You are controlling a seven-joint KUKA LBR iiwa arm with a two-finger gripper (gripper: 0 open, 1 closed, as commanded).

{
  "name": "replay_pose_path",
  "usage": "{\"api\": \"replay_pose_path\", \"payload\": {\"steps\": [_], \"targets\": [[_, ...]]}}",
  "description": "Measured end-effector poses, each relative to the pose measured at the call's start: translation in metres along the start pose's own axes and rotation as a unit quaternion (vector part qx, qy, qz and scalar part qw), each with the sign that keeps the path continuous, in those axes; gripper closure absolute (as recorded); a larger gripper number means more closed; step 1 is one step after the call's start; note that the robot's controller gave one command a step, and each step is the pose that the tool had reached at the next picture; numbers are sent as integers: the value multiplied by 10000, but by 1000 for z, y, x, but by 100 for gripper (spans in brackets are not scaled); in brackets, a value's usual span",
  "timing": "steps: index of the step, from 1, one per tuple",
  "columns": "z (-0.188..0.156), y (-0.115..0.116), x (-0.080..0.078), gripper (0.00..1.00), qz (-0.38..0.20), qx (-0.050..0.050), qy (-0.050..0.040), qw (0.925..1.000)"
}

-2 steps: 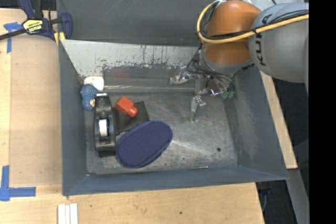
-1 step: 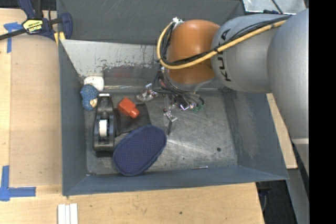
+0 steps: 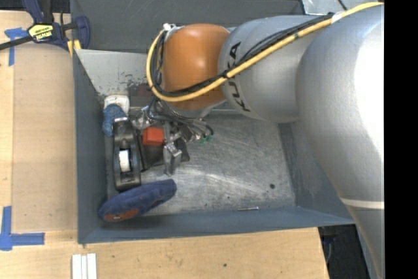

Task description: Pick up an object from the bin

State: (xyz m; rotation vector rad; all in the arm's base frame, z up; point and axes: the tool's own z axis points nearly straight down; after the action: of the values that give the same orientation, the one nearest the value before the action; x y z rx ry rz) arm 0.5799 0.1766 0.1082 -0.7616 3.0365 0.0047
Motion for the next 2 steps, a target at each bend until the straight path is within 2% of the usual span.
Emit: {"api": "replay_pose_path", "payload": {"steps": [1,2], "targets": [[34,-9,-10,0,-1765,35,-16,9843],[34,-18,-24,0,-3805,38,-13,9248]]}}
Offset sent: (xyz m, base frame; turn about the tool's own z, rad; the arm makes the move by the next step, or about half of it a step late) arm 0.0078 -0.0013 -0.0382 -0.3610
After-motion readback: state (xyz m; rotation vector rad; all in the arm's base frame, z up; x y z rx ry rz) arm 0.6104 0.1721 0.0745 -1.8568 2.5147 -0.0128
